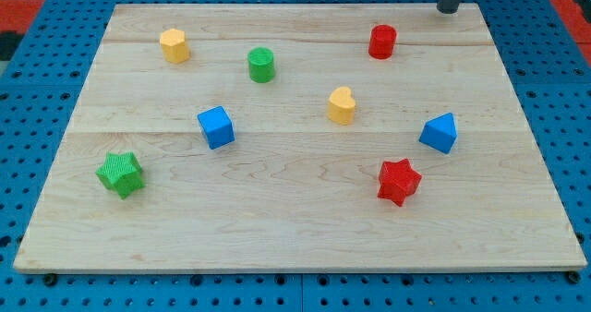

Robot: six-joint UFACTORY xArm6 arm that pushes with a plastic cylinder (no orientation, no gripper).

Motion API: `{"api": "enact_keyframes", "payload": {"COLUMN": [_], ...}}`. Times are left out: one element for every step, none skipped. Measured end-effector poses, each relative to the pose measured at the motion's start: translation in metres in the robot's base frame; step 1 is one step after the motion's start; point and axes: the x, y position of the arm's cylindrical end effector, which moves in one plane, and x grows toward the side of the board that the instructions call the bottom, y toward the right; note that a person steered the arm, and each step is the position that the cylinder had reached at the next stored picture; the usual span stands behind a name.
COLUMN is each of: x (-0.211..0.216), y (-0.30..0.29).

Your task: Slide the red circle to the top center

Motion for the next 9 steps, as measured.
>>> {"api": "enact_keyframes", "payload": {"x": [0.007, 0.043, 0.098, 0.152, 0.150, 0.115, 0.087, 0.087, 0.074], "y": [0.026, 0.058, 0.067, 0.067, 0.038, -0.003, -0.031, -0.124, -0.194]}}
